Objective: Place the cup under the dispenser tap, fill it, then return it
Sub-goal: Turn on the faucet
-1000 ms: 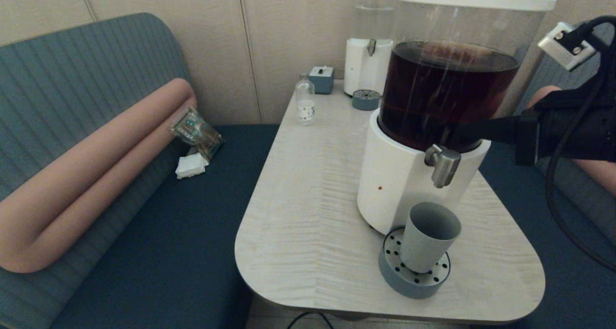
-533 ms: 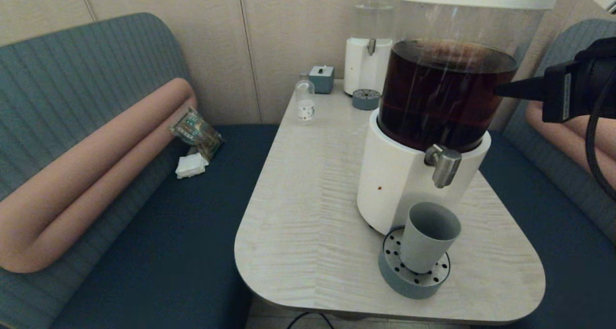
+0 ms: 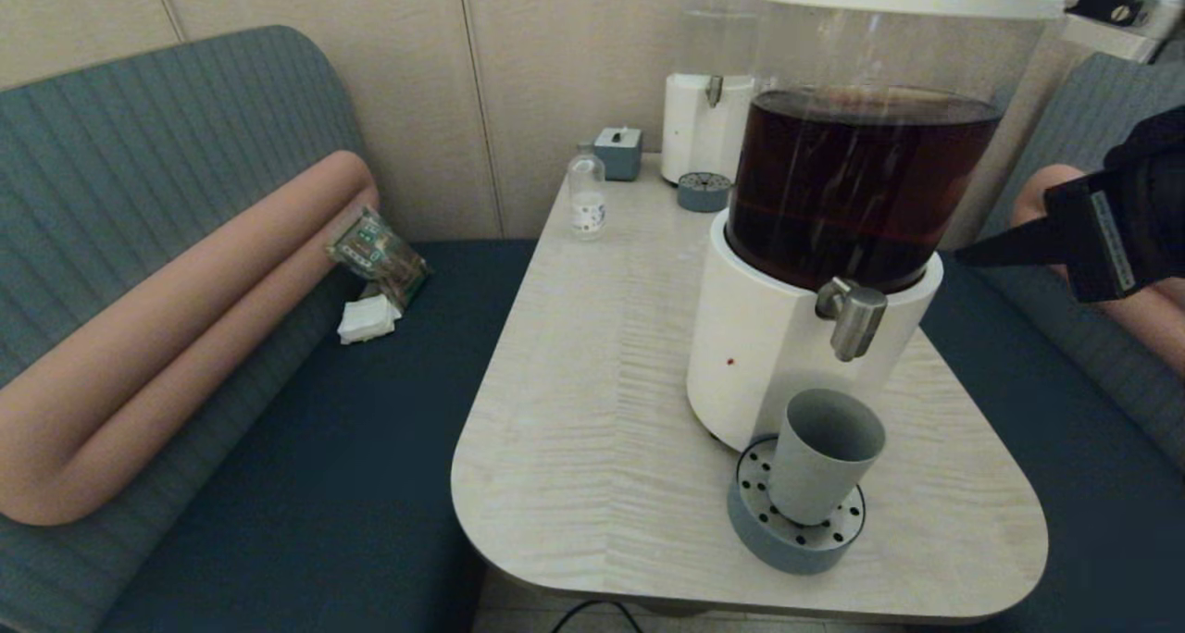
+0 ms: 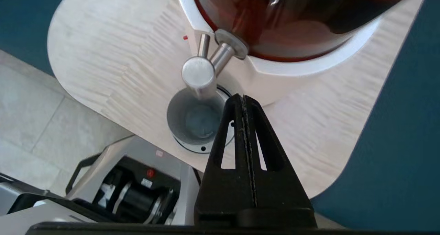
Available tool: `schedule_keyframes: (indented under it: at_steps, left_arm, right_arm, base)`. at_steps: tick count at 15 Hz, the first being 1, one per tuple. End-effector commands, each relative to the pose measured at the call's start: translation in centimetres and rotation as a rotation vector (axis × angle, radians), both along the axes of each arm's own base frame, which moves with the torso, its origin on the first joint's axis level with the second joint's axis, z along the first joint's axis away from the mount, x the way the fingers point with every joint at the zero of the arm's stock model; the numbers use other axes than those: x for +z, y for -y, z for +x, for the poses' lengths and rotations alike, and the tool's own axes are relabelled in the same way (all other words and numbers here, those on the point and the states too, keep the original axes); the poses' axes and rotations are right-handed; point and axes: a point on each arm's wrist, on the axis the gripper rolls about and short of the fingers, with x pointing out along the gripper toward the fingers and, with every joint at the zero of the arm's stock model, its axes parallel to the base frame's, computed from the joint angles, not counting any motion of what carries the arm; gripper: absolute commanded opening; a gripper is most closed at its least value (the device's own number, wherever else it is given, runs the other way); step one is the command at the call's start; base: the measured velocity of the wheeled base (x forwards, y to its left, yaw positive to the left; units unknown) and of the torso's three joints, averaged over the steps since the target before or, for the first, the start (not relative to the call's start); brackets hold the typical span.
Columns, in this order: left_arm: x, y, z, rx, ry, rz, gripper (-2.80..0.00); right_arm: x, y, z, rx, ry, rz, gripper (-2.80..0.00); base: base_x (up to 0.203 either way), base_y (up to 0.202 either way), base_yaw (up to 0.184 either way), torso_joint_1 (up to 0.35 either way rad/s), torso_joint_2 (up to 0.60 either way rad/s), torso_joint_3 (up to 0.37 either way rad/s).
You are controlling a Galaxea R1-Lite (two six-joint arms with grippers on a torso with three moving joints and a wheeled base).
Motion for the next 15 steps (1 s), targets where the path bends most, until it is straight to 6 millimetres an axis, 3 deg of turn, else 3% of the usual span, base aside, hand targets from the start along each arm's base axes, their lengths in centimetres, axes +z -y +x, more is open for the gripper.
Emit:
schedule_keyframes:
  at_steps: [1,6,15]
  left_arm:
    - [0.0,0.0,0.0,0.001,-0.002,-0.001,-2.80]
    - [0.0,0.0,0.0,0.001,-0.002,-0.001,-2.80]
    - [0.0,0.0,0.0,0.001,-0.002,-0.001,-2.80]
  right_arm:
    - [-1.0,-1.0,1.6,0.004,-0.047,-0.025,-2.80]
    - [-2.0,-2.9,4.9,0.016,-0.038,-0.011,-2.80]
    - [-2.5,-3.4,5.7,0.023,-0.051,-0.012,-2.80]
  base:
    - [0.000,0.000,0.000,0.000,0.00,0.000]
    - [0.000,0.000,0.000,0.000,0.00,0.000]
    - [0.000,0.000,0.000,0.000,0.00,0.000]
